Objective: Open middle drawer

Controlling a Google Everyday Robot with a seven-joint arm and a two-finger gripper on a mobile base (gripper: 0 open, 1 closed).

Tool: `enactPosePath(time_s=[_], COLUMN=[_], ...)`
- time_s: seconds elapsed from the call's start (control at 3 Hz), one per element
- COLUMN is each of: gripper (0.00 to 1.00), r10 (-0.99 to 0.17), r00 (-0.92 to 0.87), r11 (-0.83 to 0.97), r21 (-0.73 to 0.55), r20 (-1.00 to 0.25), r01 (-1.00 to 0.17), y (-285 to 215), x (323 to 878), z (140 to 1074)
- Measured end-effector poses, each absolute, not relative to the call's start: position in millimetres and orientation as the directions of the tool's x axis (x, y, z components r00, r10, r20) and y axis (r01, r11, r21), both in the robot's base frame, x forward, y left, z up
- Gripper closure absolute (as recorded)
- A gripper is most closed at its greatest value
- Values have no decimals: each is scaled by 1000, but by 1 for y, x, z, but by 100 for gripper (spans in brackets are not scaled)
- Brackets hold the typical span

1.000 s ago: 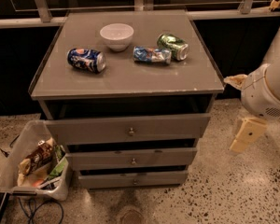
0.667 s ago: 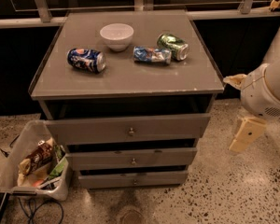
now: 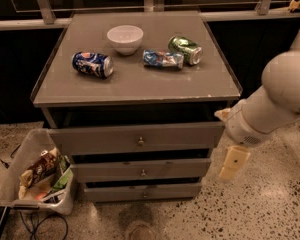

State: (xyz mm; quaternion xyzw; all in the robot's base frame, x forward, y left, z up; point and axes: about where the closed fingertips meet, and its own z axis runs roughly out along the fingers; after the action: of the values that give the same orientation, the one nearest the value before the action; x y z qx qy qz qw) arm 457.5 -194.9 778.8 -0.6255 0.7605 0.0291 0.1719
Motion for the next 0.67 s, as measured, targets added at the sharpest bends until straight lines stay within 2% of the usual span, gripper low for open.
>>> enactPosePath(time_s=[0.33,0.67], gripper=[0,0], r10=[-924,-892], r00=[-166,-147], r11=[221,226], r21=[-125,-141], r20=[-346,-427], r01=[-967,-964], y=[-183,-175], x=[462,459], z=[716,673])
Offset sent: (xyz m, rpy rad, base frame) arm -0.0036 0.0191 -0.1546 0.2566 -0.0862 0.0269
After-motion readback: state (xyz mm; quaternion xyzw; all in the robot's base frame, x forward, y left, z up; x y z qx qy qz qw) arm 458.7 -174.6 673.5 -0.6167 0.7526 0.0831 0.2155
